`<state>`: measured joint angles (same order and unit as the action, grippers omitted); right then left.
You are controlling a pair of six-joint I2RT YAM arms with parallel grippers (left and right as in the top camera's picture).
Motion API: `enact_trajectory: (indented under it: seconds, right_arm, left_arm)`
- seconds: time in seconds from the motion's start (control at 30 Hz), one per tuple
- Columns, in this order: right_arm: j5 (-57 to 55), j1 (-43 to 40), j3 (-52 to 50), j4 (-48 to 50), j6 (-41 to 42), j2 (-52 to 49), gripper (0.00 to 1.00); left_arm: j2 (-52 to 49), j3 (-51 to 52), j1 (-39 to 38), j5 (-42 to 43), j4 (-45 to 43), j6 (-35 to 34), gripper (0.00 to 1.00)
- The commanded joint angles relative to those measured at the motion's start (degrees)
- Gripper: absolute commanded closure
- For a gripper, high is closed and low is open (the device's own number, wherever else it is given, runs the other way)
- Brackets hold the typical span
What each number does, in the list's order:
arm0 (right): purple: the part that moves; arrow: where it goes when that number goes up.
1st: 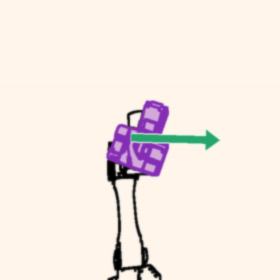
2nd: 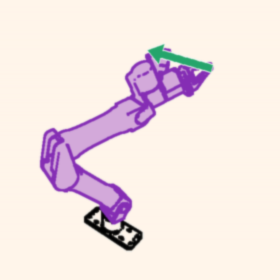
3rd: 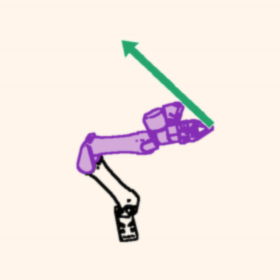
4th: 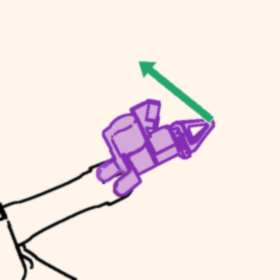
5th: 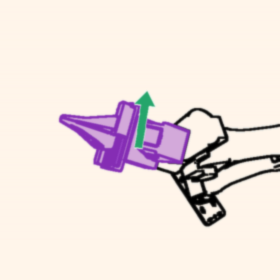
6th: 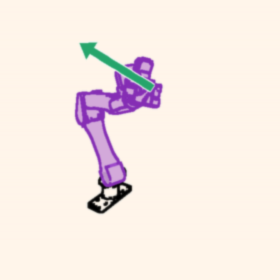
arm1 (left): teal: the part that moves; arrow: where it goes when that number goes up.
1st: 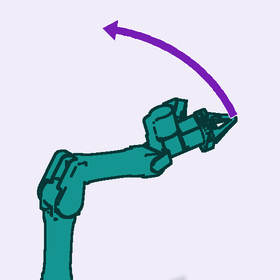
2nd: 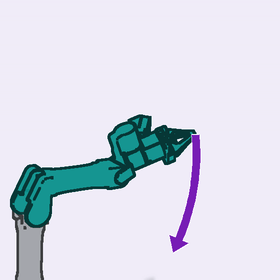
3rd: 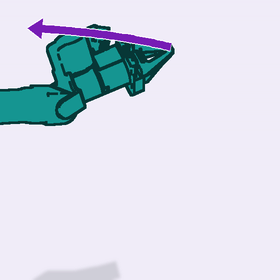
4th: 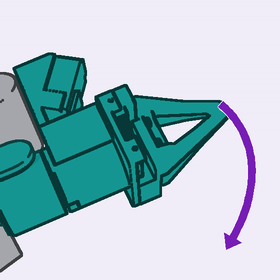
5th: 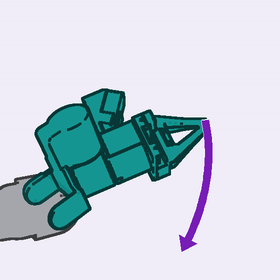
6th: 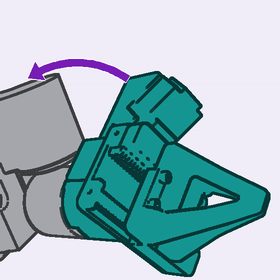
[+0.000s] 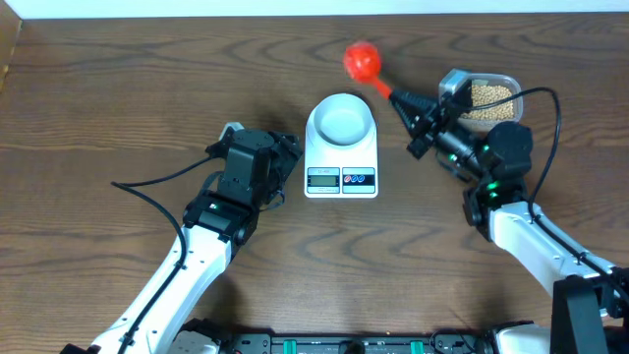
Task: Scoop item into bowl and weigh 50g on scale
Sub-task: 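Carry the red scoop with the right gripper to the soybean tub, then move the left gripper to the scale's buttons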
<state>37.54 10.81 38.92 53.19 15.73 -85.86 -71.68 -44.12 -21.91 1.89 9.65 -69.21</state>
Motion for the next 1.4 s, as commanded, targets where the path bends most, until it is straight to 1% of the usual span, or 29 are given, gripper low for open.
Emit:
enact_trajectory:
  seconds: [0.0,0.07,0.17,0.23,0.27,0.33,0.4,0.5,0.53,0.67,0.77,0.83,0.97,1.07,1.17,1.3,1.37]
  right_arm:
    - [-1.9,-0.5,3.4,0.2,-3.2,-0.3,0.99]
    - [-2.5,-0.5,3.9,0.2,-3.2,-0.3,0.99]
    - [-4.7,-0.8,3.9,-1.5,-3.5,-0.3,0.99]
    - [-6.4,-1.0,3.9,-4.0,-3.6,-0.3,0.99]
    - [-6.8,-1.2,3.9,-6.6,-3.6,-0.3,0.99]
    - [-5.3,-1.6,3.9,-9.2,-3.6,-0.3,0.99]
    - [-1.0,-2.5,3.9,-11.3,-3.6,-0.3,0.99]
    - [10.1,-5.3,3.9,-13.0,-2.8,-0.3,0.99]
    - [18.2,-8.6,3.9,-12.9,0.8,-0.3,0.99]
    - [31.4,-17.0,3.9,-13.0,7.3,-0.3,0.99]
    - [41.5,-24.4,3.9,-13.0,7.8,-0.3,0.99]
    - [45.4,-28.9,3.9,-13.0,7.6,-0.3,0.99]
    - [49.0,-31.2,3.9,-13.0,4.9,-0.4,0.99]
    - [52.0,-31.0,3.8,-13.4,5.4,-0.5,0.99]
    - [52.0,-31.0,3.1,-17.9,6.0,-0.5,0.99]
    - [52.0,-31.0,1.7,-23.4,-2.3,-0.6,0.99]
    - [52.0,-31.0,1.6,-23.9,-4.5,-0.9,0.99]
  left_arm:
    - [-0.2,-0.9,-0.1,-2.4,3.0,0.4,0.2]
    - [-0.2,-0.9,-0.1,-2.4,5.0,0.3,0.2]
    - [-0.2,-0.8,-0.1,-2.4,5.3,0.3,0.19]
    - [-0.2,-0.8,-0.1,-2.8,5.3,0.4,0.14]
    - [-0.2,-0.8,-0.1,-4.2,5.3,0.3,0.12]
    - [-0.2,-0.9,-0.1,-6.0,5.3,0.3,0.11]
    - [-0.2,-0.8,-0.1,-8.5,5.3,0.4,0.11]
    - [-0.2,-0.8,-0.1,-12.8,5.3,0.4,0.11]
    - [-0.2,-0.8,-0.1,-14.8,5.3,0.4,0.11]
    - [-0.2,-0.9,-0.1,-18.1,5.3,0.4,0.11]
    - [-0.2,-0.8,-0.1,-20.7,5.3,0.4,0.11]
    - [-0.3,-0.9,-0.1,-22.2,5.3,0.4,0.11]
    - [-1.0,-0.8,-0.1,-22.4,5.4,0.9,0.11]
    - [-1.5,-0.8,-0.2,-22.3,5.3,2.2,0.11]
    - [-1.8,-0.8,-0.2,-22.1,5.3,4.1,0.11]
    - [-1.8,-0.8,-0.5,-21.9,4.3,7.0,0.11]
    - [-1.8,-0.8,-1.4,-21.1,2.8,10.3,0.12]
